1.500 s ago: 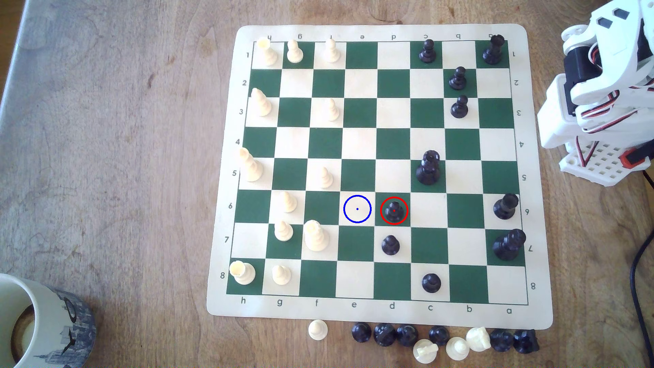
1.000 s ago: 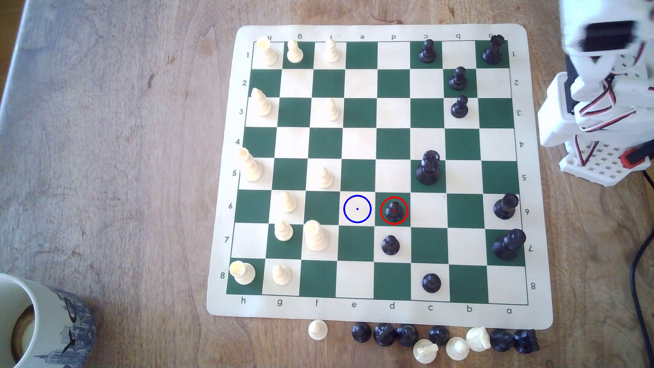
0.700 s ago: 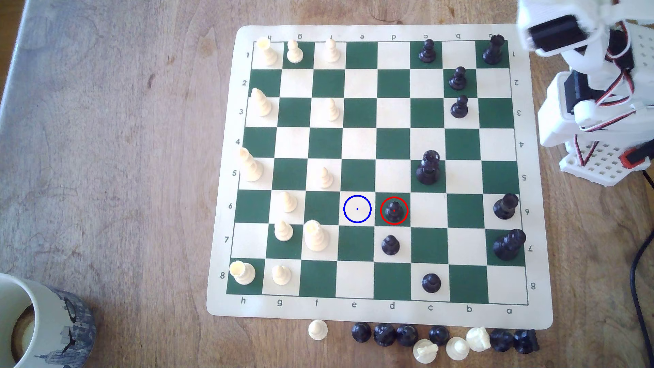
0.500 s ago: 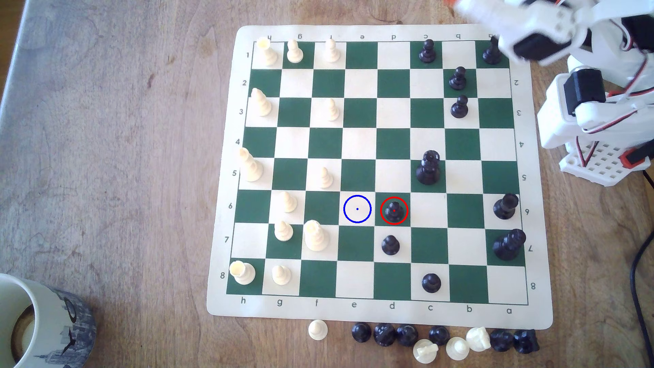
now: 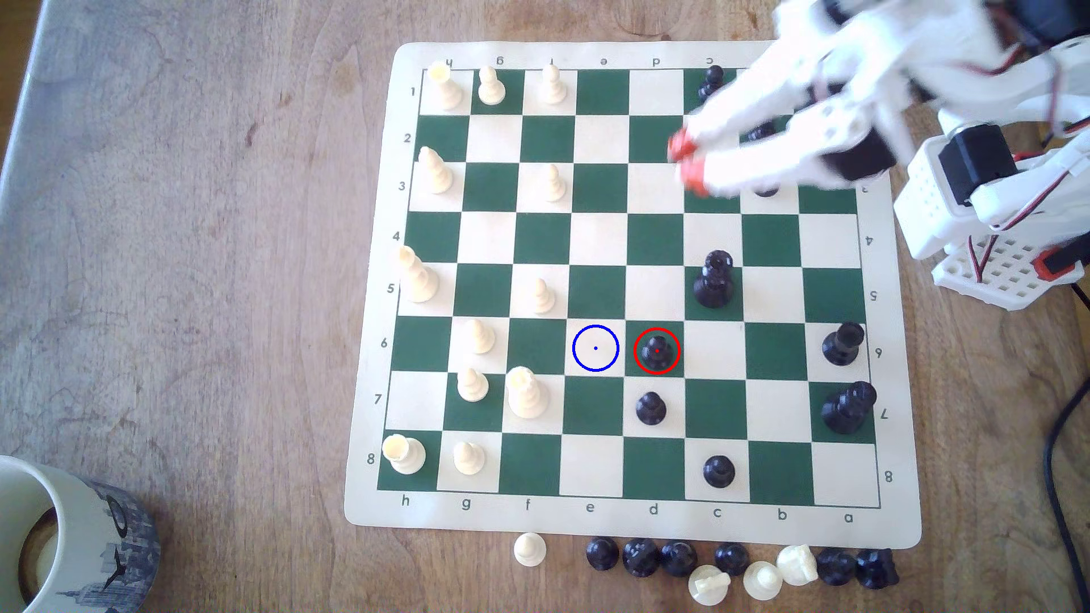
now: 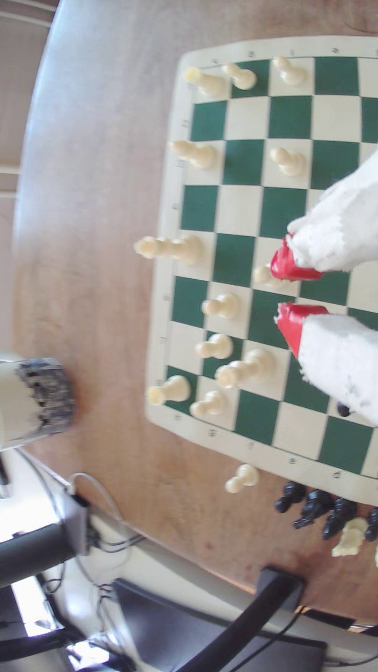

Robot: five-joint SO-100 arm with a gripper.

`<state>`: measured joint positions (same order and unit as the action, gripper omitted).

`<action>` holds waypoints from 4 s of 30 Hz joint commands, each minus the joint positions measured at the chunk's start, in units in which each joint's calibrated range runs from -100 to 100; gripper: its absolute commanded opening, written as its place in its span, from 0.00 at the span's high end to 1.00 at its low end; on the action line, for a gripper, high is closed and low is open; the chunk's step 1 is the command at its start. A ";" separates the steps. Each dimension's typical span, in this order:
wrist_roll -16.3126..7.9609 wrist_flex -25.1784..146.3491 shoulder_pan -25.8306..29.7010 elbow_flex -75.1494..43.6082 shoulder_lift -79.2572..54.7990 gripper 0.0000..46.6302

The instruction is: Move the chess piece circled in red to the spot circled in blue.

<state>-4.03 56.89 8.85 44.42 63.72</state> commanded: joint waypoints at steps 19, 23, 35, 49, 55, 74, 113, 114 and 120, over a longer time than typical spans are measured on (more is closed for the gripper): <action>-12.41 11.90 3.47 -22.39 -38.59 0.77; -13.28 12.23 4.96 -24.02 -43.94 0.77; -13.72 8.79 7.07 -24.11 -50.39 0.75; -13.72 5.02 7.62 -25.20 -57.69 0.71; -13.72 2.89 7.77 -25.20 -60.24 0.71; -13.19 2.08 7.62 -25.83 -62.96 0.77; -12.41 3.96 8.24 -26.11 -60.75 1.00; -12.45 4.12 8.40 -26.20 -60.15 1.00; -12.26 8.96 8.08 -29.82 -55.66 1.00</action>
<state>-16.43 63.27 16.74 21.10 0.46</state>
